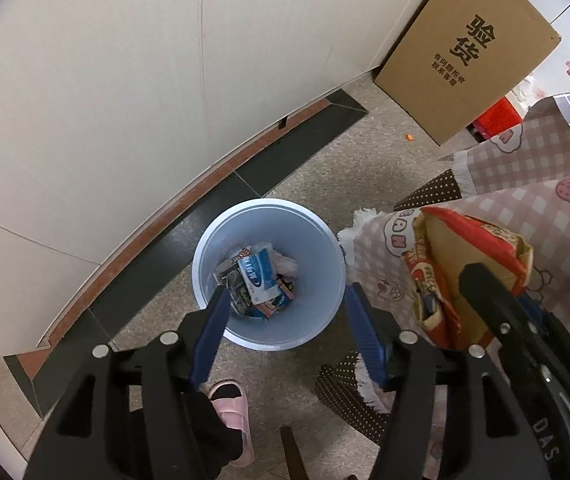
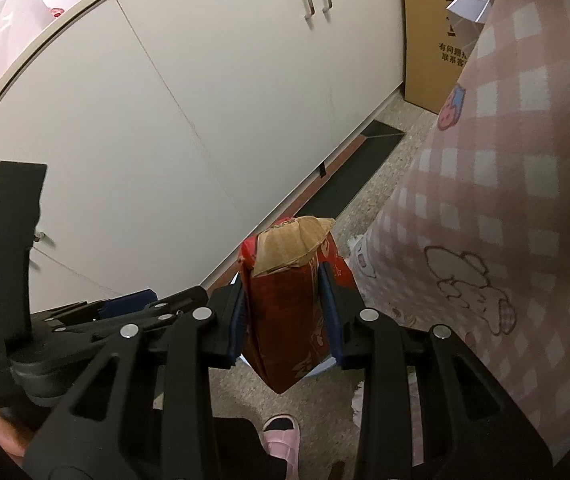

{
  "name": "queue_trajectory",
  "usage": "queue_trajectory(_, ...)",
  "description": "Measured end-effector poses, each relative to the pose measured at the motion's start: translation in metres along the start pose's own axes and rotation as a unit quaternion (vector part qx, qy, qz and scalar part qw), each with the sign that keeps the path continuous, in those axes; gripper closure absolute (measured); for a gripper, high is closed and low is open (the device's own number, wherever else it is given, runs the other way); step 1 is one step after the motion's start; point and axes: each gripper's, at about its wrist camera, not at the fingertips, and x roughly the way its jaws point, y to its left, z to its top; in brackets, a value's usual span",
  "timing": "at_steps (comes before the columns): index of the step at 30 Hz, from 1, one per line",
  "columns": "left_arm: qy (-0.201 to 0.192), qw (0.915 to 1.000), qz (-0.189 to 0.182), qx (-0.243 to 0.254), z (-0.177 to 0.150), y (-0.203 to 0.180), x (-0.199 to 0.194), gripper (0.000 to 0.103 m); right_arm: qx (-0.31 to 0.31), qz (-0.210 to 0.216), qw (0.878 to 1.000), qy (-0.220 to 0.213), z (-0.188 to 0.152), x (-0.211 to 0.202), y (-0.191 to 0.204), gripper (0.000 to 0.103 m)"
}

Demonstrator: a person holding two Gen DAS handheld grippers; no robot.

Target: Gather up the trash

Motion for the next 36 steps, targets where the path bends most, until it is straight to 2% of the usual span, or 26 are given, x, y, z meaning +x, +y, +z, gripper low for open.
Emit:
queue_trajectory(10, -0.002, 0.9999, -0.001, -0.016, -0.006, 0.016, -0.002, 0.037, 0.000, 0.010, 1.000, 0.015, 0.003, 0.014, 0.012, 0.070)
queue_trajectory(21, -0.010, 0.9990, 0.022, -0.037, -0.009, 0.041, -0.006, 0.033, -0.015, 0.026, 1.000, -0.003, 0.011, 0.011, 0.029, 0.071)
queue_trajectory(27, -0.031, 0.9984, 0.036, -0.031, -0.010, 0.044, -0.024, 0.033, -0.033, 0.009, 0.999, -0.005, 0.007, 0.011, 0.037, 0.070)
queue_trajectory(30, -0.052, 0.9973, 0.043, -0.030, -0.012, 0.044, -0.043, 0.033, -0.057, -0.017, 0.998, -0.016, 0.006, 0.000, 0.046, 0.048)
queue_trajectory(33, -0.079, 0.9950, 0.054, -0.028, -0.015, 0.043, -0.067, 0.032, -0.077, -0.025, 0.996, -0.035, 0.006, -0.021, 0.056, 0.048)
queue_trajectory(35, -0.104, 0.9925, 0.059, -0.024, -0.019, 0.040, -0.088, 0.030, -0.088, -0.025, 0.994, -0.052, 0.007, -0.039, 0.063, 0.042)
queue_trajectory(36, -0.116, 0.9912, 0.061, -0.020, -0.022, 0.038, -0.099, 0.029, -0.094, -0.026, 0.993, -0.065, 0.006, -0.053, 0.067, 0.037)
